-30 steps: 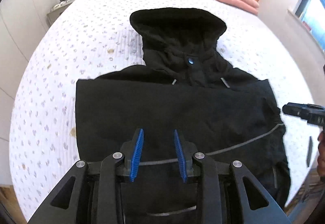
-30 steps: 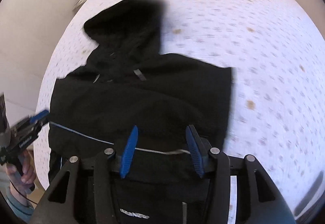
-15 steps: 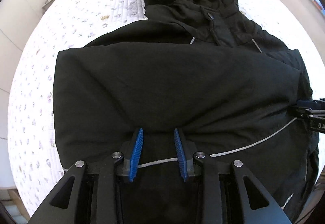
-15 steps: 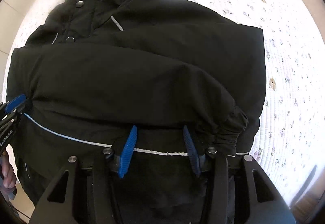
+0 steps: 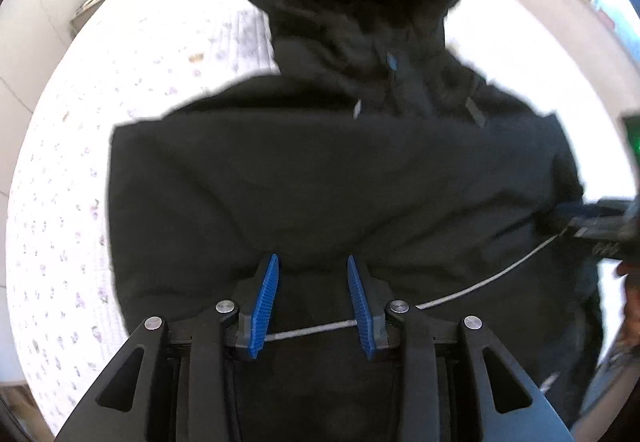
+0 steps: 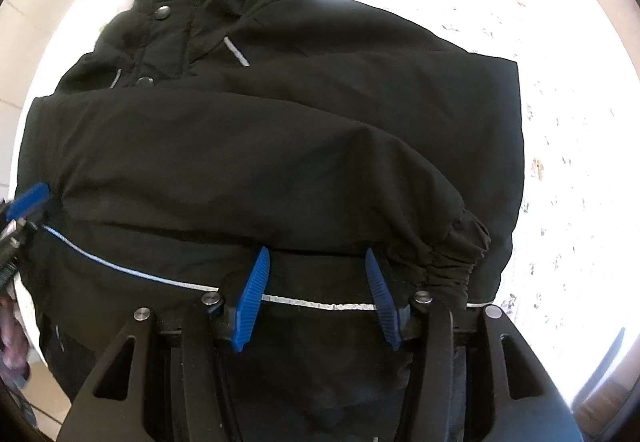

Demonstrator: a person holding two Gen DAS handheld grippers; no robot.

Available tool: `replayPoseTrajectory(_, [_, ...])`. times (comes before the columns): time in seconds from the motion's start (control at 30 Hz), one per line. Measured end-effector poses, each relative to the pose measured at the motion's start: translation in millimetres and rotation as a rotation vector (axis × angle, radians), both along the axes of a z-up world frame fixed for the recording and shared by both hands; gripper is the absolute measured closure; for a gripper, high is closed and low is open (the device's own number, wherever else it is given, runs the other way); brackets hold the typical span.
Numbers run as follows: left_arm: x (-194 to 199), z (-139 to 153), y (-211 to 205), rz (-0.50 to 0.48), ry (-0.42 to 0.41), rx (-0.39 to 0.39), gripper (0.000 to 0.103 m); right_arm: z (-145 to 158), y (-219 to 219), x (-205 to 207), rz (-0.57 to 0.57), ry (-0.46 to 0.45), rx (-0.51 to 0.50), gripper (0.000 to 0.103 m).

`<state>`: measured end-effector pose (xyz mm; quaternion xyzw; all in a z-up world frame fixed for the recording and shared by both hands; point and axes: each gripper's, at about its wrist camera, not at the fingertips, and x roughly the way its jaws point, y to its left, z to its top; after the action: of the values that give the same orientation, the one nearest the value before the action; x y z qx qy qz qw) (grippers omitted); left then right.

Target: Fold large clothes

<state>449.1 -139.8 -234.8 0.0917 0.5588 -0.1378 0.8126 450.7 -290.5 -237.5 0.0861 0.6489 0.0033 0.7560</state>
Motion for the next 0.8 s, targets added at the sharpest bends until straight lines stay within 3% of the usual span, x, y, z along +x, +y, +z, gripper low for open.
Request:
replayPoseTrajectory(0.1, [19, 30, 1, 0.008, -0.047, 0.005, 0.066, 10, -2, 4, 0.014, 0.009, 0.02, 0.05])
replayPoseTrajectory(0.2, [51, 58, -5, 0.017, -0.121, 0.021, 0.065, 35, -12, 16, -0.006, -0.051, 0.079, 0.05])
replayPoseTrajectory(0.37, [133, 85, -23, 0.064, -0.212, -0.018, 0.064, 86, -32, 87, -0.045, -0.244, 0.131, 0.05])
replayPoseTrajectory(0.47, [186, 95, -39, 0.081, -0.263, -0.093, 0.064, 113, -41, 148, -0.073, -0.376, 0.155, 0.05])
replayPoseTrajectory(0.53, [222, 92, -45, 0.095, -0.251, -0.152, 0.064, 127, -41, 192, -0.097, -0.458, 0.141, 0.05])
replayPoseTrajectory(0.63, [269, 73, -54, 0.089, -0.18, -0.181, 0.064, 122, -38, 248, -0.109, -0.481, 0.135, 0.052])
replayPoseTrajectory(0.67, [281, 61, -55, 0.079, -0.145, -0.182, 0.064, 119, -36, 262, -0.104, -0.485, 0.136, 0.056])
replayPoseTrajectory(0.73, [289, 42, -56, 0.074, -0.102, -0.18, 0.064, 103, -28, 287, -0.062, -0.452, 0.109, 0.069])
replayPoseTrajectory(0.8, [290, 22, -53, 0.06, -0.061, -0.171, 0.064, 82, -23, 294, -0.015, -0.387, 0.11, 0.073])
